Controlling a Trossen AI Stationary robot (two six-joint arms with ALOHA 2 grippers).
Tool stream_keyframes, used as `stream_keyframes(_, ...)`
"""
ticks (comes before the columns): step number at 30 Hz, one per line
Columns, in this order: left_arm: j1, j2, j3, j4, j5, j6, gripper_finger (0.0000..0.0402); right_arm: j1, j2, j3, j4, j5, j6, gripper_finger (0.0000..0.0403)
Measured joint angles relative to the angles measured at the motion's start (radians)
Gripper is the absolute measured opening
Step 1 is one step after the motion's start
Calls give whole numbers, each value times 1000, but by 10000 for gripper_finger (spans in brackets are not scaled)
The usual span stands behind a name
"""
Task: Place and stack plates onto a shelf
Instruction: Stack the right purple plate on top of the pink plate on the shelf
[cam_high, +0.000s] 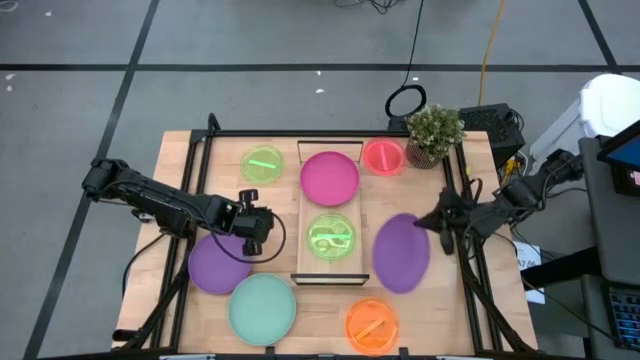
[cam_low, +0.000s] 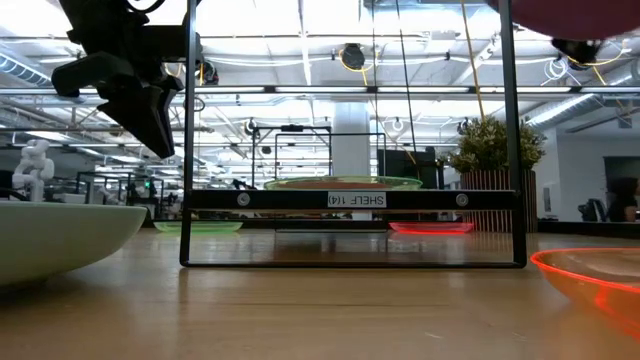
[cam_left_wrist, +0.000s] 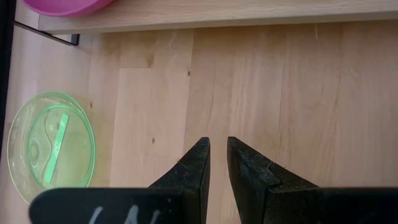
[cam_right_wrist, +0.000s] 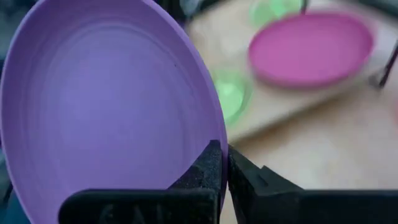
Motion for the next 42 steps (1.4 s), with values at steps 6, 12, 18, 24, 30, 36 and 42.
stream_keyframes(6, 0, 0, 0, 0, 0, 0, 62, -82, 0, 0, 250, 71, -162, 0)
stream_keyframes(12, 0, 0, 0, 7, 0, 26, 62, -189, 23, 0, 441, 121, -278, 0)
stream_keyframes(18, 0, 0, 0, 28, 0, 43, 62, -308, 78, 0, 497, 117, -308, 0)
stream_keyframes(24, 0, 0, 0, 28, -25, 45, 62, -427, 175, 0, 536, 111, -251, 0)
stream_keyframes(30, 0, 0, 0, 29, -27, 45, 62, -548, 279, 0, 597, 26, -205, 0)
stream_keyframes(36, 0, 0, 0, 28, -27, 45, 62, -670, 391, -3, 668, -101, -181, 0)
stream_keyframes(42, 0, 0, 0, 28, -27, 26, 62, -778, 507, -33, 828, -247, -172, 0)
